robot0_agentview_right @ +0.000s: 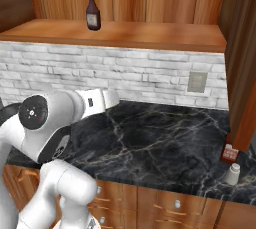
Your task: Collect the paprika, ketchup, and shaker from the cabinet and place them next to the stove.
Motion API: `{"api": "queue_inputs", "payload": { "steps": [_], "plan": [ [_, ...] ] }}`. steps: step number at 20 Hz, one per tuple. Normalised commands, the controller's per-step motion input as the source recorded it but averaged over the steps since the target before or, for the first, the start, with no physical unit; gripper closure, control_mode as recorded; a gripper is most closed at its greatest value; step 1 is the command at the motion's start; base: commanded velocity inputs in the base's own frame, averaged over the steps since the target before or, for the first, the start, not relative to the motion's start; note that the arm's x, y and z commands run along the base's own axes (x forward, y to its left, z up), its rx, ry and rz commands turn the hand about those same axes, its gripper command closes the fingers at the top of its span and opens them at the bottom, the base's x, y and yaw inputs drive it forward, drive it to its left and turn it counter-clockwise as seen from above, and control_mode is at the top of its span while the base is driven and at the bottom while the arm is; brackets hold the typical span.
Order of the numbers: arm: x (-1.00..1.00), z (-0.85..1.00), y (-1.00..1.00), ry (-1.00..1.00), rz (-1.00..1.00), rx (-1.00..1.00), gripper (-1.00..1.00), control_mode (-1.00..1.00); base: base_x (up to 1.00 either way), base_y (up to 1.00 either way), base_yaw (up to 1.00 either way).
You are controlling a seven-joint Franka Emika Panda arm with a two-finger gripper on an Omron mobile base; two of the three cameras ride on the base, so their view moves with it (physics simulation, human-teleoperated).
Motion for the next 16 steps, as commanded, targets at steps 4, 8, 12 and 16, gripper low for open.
{"api": "queue_inputs", "payload": {
  "steps": [4,8,12,16],
  "plan": [
    [-0.10,0.74,0.86,0.05,-0.02,0.01,-1.00,-1.00,0.00,0.00,0.00],
    [-0.05,0.63,0.75,0.00,-0.01,0.06,-1.00,-1.00,0.00,0.00,0.00],
    [0.00,0.75,0.51,-0.06,0.00,0.13,-1.00,-1.00,0.00,0.00,0.00],
    [0.00,0.93,0.34,-0.10,0.00,0.15,-1.00,-1.00,0.00,0.00,0.00]
  ]
}}
